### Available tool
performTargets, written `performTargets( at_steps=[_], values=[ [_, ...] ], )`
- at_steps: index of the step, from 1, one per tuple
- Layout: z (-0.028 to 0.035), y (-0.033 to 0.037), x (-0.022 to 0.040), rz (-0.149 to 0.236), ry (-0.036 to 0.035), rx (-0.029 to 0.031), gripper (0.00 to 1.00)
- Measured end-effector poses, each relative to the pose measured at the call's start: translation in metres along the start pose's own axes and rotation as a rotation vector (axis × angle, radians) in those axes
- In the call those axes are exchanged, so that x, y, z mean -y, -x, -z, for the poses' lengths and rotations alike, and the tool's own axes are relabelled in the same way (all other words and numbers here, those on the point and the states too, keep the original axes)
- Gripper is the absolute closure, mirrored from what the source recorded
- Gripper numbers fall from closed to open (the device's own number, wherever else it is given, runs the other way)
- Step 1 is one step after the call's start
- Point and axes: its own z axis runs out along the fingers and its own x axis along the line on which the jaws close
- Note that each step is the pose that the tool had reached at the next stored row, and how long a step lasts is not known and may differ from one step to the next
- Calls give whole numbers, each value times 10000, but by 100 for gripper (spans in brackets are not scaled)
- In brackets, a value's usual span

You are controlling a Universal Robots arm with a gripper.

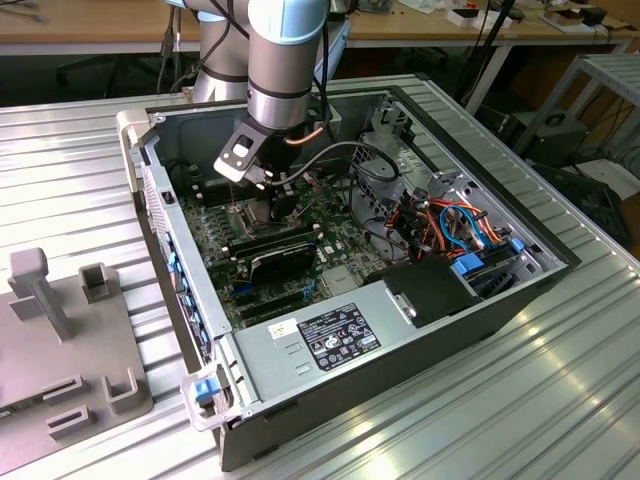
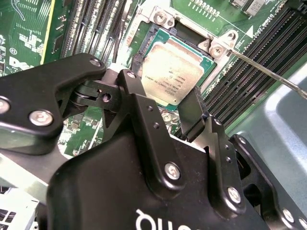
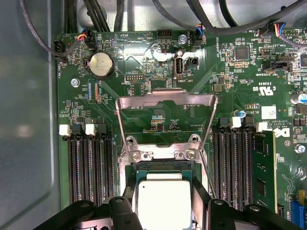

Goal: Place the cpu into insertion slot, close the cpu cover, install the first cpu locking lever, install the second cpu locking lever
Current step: 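Place the cpu into insertion slot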

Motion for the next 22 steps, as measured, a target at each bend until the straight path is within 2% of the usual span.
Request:
performTargets(
  at_steps=[13, 22],
  values=[
    [-2, 5, -8, 164, 3, 0, 45],
    [-35, 4, -27, 304, 7, -7, 45]
  ],
)
